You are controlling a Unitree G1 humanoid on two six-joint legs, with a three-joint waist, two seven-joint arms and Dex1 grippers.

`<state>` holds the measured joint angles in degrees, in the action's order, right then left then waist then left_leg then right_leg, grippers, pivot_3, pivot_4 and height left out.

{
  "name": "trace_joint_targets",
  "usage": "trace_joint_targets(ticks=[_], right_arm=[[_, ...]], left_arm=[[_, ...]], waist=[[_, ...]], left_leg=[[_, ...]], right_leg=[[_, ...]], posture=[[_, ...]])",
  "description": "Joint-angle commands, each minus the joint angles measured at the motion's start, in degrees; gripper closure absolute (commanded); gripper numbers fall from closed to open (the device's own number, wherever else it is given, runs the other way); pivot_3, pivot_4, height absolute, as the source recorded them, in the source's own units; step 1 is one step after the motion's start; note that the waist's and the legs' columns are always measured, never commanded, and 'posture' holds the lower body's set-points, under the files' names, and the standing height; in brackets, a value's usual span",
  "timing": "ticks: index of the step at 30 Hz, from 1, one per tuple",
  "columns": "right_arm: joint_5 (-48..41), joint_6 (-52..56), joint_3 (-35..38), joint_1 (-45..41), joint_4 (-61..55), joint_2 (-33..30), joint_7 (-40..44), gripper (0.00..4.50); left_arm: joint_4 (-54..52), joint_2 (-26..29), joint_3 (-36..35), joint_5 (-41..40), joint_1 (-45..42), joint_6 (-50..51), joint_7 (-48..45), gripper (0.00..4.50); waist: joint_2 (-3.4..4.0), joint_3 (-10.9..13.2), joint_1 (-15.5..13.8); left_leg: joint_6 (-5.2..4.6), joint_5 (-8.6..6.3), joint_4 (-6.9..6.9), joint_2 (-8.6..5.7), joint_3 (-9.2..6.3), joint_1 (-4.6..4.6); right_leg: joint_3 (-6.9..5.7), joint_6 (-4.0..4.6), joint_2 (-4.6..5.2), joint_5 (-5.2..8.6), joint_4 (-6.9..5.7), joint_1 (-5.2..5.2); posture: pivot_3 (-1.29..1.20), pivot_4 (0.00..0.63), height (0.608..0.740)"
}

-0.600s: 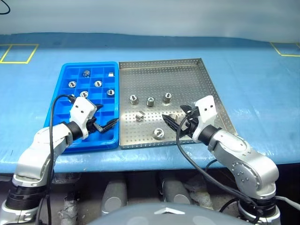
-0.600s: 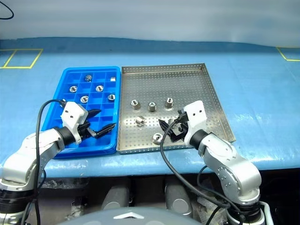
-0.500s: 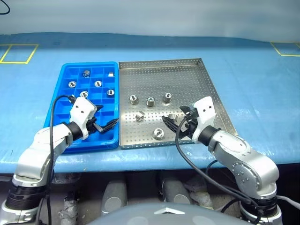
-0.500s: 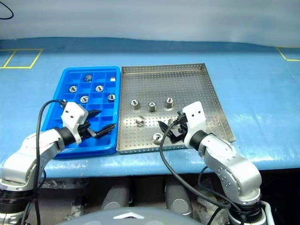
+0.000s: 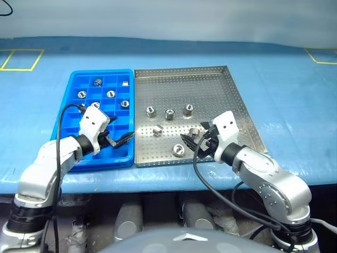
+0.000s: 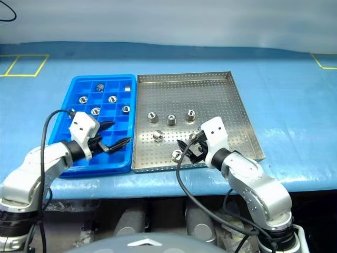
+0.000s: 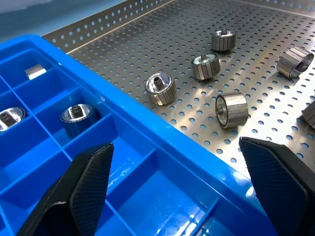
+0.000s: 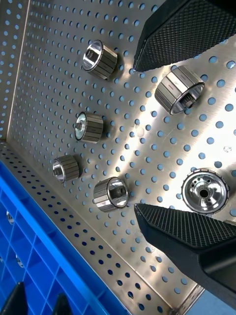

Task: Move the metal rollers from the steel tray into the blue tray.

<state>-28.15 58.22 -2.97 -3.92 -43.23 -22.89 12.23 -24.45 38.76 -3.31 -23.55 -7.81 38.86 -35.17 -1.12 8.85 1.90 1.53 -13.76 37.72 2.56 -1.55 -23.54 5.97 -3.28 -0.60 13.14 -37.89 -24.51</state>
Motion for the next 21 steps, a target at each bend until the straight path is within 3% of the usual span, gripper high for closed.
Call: trace_joint_targets(ticks=[1, 8, 12, 21], right_arm=[[0.45, 0.55, 0.83, -1.74, -1.55, -0.39, -0.61, 0.00], [1.71, 0.30, 0.50, -2.32, -1.45, 0.22, -1.45, 0.00], [2.51, -0.28, -0.14, -1.43, -1.78, 1.09, -2.16, 0.00], [3.72, -0.70, 0.57, 1.12, -3.48, 3.14, -4.16, 0.00]], left_arm=[[2.55, 1.42, 3.24, 0.44, -7.07, 0.77, -3.57, 0.01], [24.27, 1.02, 18.15, 7.47, -32.25, -2.15, -18.49, 0.01], [43.74, -3.51, 25.73, 17.03, -43.74, -7.78, -19.76, 0.01], [69.58, -12.51, 32.26, 27.19, -54.58, -21.60, -28.51, 0.01]], waist=[[0.00, 0.00, -0.06], [-0.07, 0.04, -0.32], [-0.03, 0.03, 0.35], [-0.04, 0.04, 1.13]], left_leg=[[0.00, 0.00, 0.04, -0.01, 0.01, -0.01], [-0.02, 0.01, 0.10, -0.07, -0.06, -0.07], [-0.15, -0.06, 0.07, -0.09, 0.01, -0.08], [-0.34, -0.18, 0.08, -0.12, -0.02, -0.29]], right_leg=[[0.01, -0.02, 0.00, -0.01, 0.01, 0.00], [-0.01, -0.05, -0.02, -0.03, -0.02, 0.00], [0.04, -0.07, -0.02, -0.05, 0.01, -0.03], [0.04, -0.17, 0.00, -0.21, 0.06, -0.13]], posture=[[0.04, 0.150, 0.740], [0.02, 0.150, 0.740], [-0.01, 0.150, 0.740], [-0.07, 0.150, 0.740]])
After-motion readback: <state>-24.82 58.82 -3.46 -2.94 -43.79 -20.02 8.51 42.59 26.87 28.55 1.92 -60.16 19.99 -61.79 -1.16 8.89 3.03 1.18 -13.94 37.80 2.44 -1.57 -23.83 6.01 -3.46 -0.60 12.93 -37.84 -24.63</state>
